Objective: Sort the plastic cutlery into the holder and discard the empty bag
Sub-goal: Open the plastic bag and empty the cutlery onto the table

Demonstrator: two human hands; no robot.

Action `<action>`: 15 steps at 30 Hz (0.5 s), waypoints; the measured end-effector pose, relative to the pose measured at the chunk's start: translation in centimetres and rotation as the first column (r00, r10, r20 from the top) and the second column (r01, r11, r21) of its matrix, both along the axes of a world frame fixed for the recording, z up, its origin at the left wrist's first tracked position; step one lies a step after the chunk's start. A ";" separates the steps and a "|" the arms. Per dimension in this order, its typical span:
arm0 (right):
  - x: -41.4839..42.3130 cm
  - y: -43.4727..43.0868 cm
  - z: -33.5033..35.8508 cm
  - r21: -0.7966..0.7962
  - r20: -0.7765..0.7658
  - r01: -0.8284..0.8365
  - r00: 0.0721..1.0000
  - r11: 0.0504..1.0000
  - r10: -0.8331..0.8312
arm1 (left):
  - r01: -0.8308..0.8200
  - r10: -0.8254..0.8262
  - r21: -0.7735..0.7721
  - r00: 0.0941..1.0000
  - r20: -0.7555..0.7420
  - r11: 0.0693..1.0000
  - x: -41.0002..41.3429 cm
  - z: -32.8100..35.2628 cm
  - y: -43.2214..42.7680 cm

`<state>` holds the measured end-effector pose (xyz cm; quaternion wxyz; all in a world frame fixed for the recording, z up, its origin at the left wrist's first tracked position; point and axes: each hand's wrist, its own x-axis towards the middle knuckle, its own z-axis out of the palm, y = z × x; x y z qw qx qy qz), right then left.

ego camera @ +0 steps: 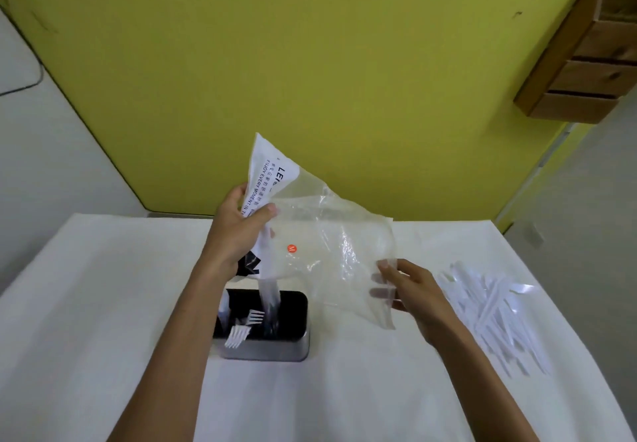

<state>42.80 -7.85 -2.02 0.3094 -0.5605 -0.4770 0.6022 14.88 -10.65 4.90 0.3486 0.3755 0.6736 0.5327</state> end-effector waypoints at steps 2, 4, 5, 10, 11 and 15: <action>-3.0 0.1 1.6 0.049 -0.005 -0.022 1.000 0.999 0.023 | -0.050 0.050 0.033 0.999 0.016 0.998 -3.3 1.0 -1.7; -6.8 0.4 3.2 0.105 -0.010 -0.068 0.998 0.992 0.069 | -0.130 0.128 0.052 0.991 0.040 0.990 -7.2 1.6 -4.0; -8.5 0.6 4.0 0.135 -0.010 -0.091 0.996 0.987 0.093 | -0.167 0.163 0.058 0.984 0.066 0.984 -8.7 1.6 -5.0; -20.5 1.8 5.9 0.277 0.089 -0.292 0.957 0.916 0.278 | -0.375 0.365 0.027 0.915 0.169 0.927 -16.2 -1.4 -11.0; -23.0 2.0 6.0 0.303 0.115 -0.335 0.942 0.892 0.315 | -0.420 0.412 -0.003 0.890 0.194 0.908 -17.5 -2.6 -12.1; -32.3 1.5 4.9 0.320 0.303 -0.549 0.832 0.773 0.465 | -0.507 0.539 -0.186 0.803 0.254 0.842 -22.5 -8.8 -17.2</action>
